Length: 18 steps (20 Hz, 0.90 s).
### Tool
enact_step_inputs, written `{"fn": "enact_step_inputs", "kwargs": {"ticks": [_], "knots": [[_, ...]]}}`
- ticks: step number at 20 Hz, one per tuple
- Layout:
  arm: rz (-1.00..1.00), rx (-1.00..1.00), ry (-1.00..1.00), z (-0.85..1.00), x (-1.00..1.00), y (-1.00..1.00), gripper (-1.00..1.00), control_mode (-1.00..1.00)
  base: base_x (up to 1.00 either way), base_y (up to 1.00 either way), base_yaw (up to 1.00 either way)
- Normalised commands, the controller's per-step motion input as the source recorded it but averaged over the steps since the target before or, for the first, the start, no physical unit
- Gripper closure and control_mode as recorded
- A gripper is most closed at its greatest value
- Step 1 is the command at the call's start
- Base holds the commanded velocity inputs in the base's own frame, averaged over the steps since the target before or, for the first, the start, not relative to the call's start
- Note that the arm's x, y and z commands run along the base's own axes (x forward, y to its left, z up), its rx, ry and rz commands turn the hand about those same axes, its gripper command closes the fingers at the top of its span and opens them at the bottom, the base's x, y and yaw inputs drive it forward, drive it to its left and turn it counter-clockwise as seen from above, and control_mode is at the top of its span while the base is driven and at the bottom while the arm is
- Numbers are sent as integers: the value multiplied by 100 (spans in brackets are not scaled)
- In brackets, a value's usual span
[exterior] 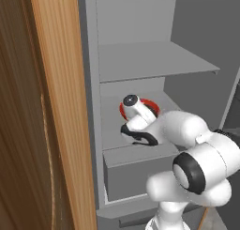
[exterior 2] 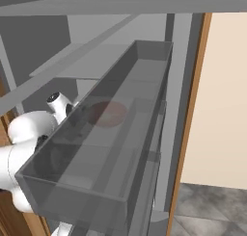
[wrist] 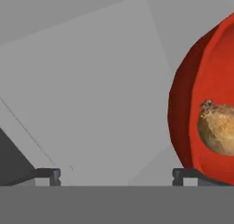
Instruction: Move the glass cup from next to the sink to the open cabinet. Then, move the bowl with the onion to the fridge to clear the area for faucet cleaning.
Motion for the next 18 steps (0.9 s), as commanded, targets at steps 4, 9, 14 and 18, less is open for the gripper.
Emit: {"fn": "enact_step_inputs", "kwargs": {"ticks": [4, 9, 14, 18], "knots": [[0, 0, -18, 37, -100, 10, -100, -100, 0, 0, 0], [0, 0, -40, 88, -100, 3, -100, -100, 0, 0, 0], [0, 0, -45, 100, -100, 1, -100, -100, 0, 0, 0], [0, -2, -47, 100, -91, 0, -100, -100, 0, 0, 0]]}}
